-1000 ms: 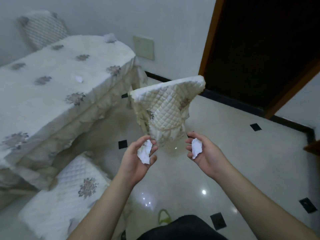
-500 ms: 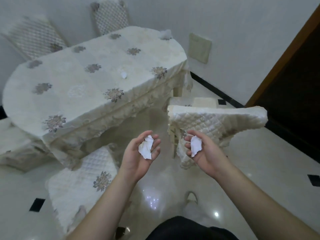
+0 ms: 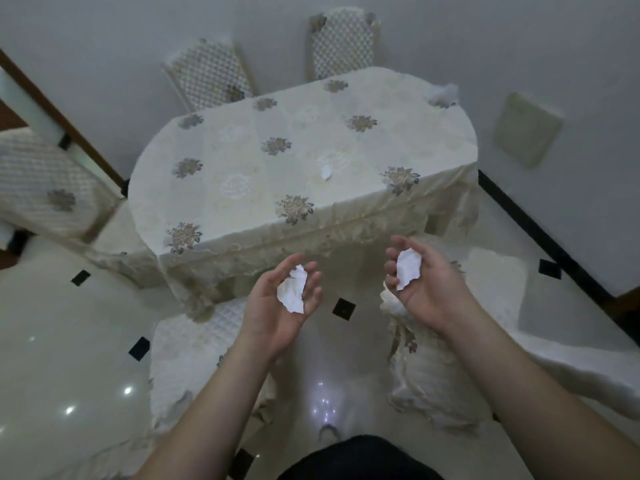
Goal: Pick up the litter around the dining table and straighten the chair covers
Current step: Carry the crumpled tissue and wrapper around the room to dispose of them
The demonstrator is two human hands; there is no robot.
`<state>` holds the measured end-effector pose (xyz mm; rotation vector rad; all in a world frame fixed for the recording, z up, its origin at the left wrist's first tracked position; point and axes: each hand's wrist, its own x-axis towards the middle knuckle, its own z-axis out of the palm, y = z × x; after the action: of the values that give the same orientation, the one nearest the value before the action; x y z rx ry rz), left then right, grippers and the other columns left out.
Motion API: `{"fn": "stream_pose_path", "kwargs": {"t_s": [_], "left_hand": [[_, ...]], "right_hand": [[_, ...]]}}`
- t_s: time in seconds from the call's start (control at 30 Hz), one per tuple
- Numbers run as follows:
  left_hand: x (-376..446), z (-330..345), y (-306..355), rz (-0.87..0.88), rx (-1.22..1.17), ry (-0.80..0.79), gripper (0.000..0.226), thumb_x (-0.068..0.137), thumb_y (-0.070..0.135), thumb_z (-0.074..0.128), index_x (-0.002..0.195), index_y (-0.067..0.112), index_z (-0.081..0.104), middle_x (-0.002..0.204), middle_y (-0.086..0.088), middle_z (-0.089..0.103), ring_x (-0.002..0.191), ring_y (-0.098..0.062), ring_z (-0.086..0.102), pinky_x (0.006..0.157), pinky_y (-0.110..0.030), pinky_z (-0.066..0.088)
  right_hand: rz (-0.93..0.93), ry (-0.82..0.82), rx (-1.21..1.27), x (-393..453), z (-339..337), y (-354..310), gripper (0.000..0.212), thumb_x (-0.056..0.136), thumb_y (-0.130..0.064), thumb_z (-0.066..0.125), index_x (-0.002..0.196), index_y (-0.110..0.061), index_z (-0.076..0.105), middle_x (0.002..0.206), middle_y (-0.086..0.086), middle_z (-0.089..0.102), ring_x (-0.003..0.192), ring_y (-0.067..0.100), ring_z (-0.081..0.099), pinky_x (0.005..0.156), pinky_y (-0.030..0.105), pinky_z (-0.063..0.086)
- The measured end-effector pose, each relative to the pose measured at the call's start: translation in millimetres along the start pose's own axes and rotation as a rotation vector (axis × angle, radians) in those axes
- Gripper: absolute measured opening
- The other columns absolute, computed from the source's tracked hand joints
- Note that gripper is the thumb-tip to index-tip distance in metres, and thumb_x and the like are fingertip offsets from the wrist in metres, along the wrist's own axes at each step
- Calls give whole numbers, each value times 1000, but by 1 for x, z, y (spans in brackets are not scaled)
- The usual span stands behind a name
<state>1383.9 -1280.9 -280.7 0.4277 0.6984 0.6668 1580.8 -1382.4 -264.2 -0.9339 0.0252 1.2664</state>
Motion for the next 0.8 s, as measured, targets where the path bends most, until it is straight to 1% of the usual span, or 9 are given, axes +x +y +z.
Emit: {"fn": "stream_pose_path", "kwargs": {"t_s": [0.1, 0.17, 0.23, 0.33, 0.47, 0.57, 0.67, 0.73, 0.8], "left_hand": [[15, 1, 13, 26, -32, 20, 29, 79, 19, 55, 102, 10, 70, 107, -15, 66, 89, -26, 68, 71, -33, 57], [31, -2, 24, 38, -58, 24, 30, 82, 20, 54, 107, 10, 67, 108, -15, 65, 90, -26, 67, 73, -33, 57], [49, -2, 35, 33, -57, 14, 31, 81, 21, 56, 107, 11, 68, 110, -13, 65, 93, -26, 66, 75, -35, 56], [80, -5, 56, 28, -63, -26, 31, 80, 24, 57, 108, 14, 69, 112, -12, 64, 97, -26, 63, 76, -36, 56], [123, -13, 92, 48, -93, -90, 32, 84, 25, 52, 108, 15, 71, 117, -11, 65, 101, -25, 64, 75, -38, 56], [148, -22, 124, 57, -99, -100, 37, 84, 26, 53, 117, 16, 67, 122, -13, 64, 106, -26, 63, 77, -39, 53], [176, -33, 154, 28, -89, -105, 37, 83, 26, 53, 116, 16, 67, 124, -13, 62, 104, -26, 64, 80, -40, 53], [193, -36, 171, 15, -81, -106, 36, 83, 26, 53, 114, 16, 67, 122, -14, 63, 101, -26, 65, 80, -40, 55], [210, -36, 184, 1, -79, -118, 36, 81, 26, 54, 112, 15, 68, 120, -14, 63, 100, -26, 64, 79, -41, 55]], "right_hand": [[6, -41, -17, 25, 11, -8, 12, 83, -21, 60, 91, -13, 62, 75, 2, 60, 62, 13, 51, 45, 21, 38], [-3, -58, -24, 46, 20, -13, 26, 72, -24, 65, 94, -12, 60, 76, 2, 59, 62, 14, 51, 46, 21, 38], [-10, -60, -36, 67, 29, -17, 32, 68, -26, 65, 96, -11, 60, 76, 2, 58, 61, 13, 51, 47, 21, 38], [11, -31, -81, 101, 47, -17, 28, 71, -24, 63, 94, -11, 60, 75, 2, 58, 59, 12, 52, 47, 20, 38], [15, -44, -86, 156, 78, -13, 5, 87, -15, 61, 90, -12, 59, 74, 0, 55, 57, 10, 51, 44, 19, 38], [10, -49, -135, 194, 114, -10, 10, 87, -16, 63, 90, -15, 54, 75, -1, 55, 59, 9, 51, 44, 19, 39], [1, -26, -159, 229, 140, -10, 13, 87, -18, 65, 92, -13, 54, 77, 0, 55, 61, 10, 50, 45, 19, 40], [2, -25, -156, 250, 150, -11, 13, 88, -18, 64, 95, -14, 54, 73, -1, 51, 57, 9, 43, 45, 19, 37], [13, -8, -119, 269, 157, -13, 16, 89, -17, 61, 103, -14, 54, 67, -3, 44, 51, 8, 34, 43, 18, 30]]}}
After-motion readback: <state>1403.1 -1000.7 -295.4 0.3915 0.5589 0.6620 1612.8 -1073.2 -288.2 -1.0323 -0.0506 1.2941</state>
